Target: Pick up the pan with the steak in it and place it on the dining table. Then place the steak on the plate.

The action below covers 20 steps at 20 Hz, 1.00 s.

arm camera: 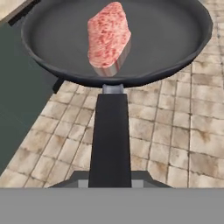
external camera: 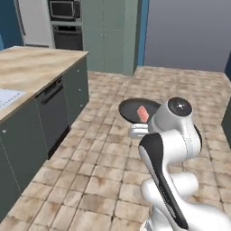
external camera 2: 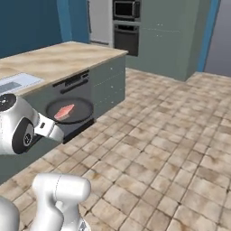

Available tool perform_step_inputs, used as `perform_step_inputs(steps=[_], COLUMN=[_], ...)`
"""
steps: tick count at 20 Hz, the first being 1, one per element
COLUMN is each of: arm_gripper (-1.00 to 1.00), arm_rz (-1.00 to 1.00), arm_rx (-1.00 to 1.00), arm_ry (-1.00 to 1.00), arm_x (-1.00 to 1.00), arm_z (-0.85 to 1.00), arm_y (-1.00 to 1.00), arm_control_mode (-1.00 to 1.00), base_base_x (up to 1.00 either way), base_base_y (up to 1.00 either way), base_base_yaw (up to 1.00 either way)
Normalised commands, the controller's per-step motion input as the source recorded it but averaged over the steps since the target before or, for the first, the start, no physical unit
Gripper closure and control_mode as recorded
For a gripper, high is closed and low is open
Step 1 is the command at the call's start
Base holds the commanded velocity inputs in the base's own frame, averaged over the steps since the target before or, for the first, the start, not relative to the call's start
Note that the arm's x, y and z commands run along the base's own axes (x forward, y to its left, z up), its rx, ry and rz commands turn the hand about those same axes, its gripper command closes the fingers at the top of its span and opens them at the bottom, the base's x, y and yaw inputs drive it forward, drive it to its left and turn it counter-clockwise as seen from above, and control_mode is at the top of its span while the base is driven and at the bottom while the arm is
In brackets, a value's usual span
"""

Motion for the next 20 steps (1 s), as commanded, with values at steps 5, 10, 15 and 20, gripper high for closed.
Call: perform_step_inputs(steps=[5,10,15,20], arm_gripper=[1.0,1.0,1.0,1.0], arm_rz=[0.0,0.0,0.0,0.0], arm_rx=[0.0,0.0,0.0,0.0], arm_ry=[0.0,0.0,0.0,0.0], arm_x=[0.0,0.0,0.0,0.0], arm_z=[0.0,0.0,0.0,0.0], arm_y=[0.0,0.0,0.0,0.0], arm_control_mode=[1.0,1.0,1.0,1.0], base_base_x=[0.0,0.0,0.0,0.0], base_base_y=[0.0,0.0,0.0,0.0], base_base_yaw=[0.5,0.5,0.5,0.5])
